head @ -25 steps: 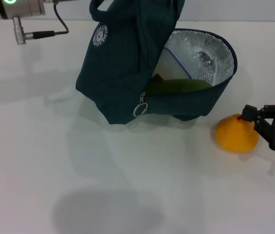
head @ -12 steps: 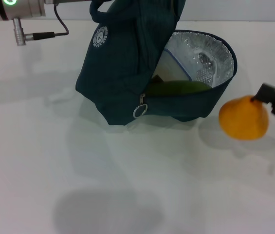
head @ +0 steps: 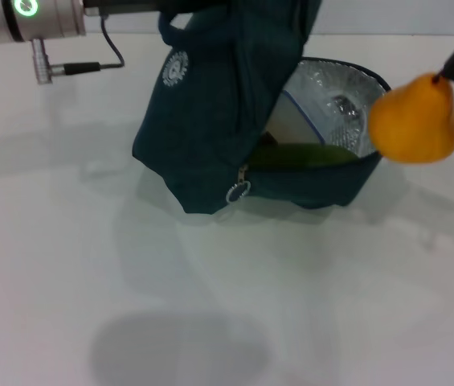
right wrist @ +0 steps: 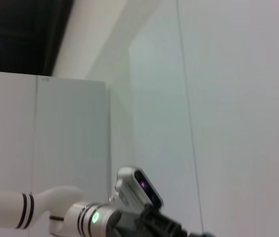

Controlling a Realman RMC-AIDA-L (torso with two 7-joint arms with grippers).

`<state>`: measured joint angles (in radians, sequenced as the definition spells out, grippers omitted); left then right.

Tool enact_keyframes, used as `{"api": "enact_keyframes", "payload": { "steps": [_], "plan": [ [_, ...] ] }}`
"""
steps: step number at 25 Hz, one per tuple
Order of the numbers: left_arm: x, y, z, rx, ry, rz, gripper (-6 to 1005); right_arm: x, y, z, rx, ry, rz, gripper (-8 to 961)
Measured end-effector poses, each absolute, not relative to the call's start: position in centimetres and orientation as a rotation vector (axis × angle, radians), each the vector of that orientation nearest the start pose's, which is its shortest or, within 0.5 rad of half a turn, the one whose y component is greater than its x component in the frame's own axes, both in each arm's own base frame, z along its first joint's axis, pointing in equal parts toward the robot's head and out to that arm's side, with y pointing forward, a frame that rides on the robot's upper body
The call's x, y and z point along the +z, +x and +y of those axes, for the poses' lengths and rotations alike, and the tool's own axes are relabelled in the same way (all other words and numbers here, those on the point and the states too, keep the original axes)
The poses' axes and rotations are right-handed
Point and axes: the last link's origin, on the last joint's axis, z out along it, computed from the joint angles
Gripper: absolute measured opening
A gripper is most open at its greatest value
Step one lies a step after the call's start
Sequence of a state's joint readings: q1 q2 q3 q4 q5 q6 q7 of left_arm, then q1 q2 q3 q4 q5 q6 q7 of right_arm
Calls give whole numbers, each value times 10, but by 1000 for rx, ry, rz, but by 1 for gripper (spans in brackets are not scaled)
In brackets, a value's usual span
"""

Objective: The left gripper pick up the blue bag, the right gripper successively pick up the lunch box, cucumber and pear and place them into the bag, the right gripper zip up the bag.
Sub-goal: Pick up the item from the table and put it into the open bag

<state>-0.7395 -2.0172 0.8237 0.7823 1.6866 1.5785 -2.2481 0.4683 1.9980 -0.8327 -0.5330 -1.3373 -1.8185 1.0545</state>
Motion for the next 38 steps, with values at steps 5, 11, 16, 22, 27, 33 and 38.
{"api": "enact_keyframes", "payload": {
  "steps": [5, 11, 16, 22, 27, 33, 38],
  "plan": [
    [39, -131, 385, -1170, -2719, -1356, 53, 62, 208, 329, 1374, -2406, 13, 14],
    [37, -122, 380, -1240, -2742, -1390, 53, 51, 196, 342, 1329, -2444, 7, 13],
    [39, -124, 382, -1274, -2713, -1404, 53, 27, 189, 341, 1278, -2546, 24, 12],
    [39, -124, 383, -1284, -2709, -1406, 53, 11, 175, 343, 1283, -2625, 10, 11],
    [38, -123, 383, -1285, -2712, -1406, 53, 9, 172, 351, 1257, -2608, 24, 11],
    [38, -122, 383, -1282, -2718, -1404, 53, 4, 172, 359, 1207, -2600, 68, 10],
    [37, -122, 382, -1283, -2720, -1408, 53, -2, 175, 366, 1177, -2576, 161, 5]
  ]
}}
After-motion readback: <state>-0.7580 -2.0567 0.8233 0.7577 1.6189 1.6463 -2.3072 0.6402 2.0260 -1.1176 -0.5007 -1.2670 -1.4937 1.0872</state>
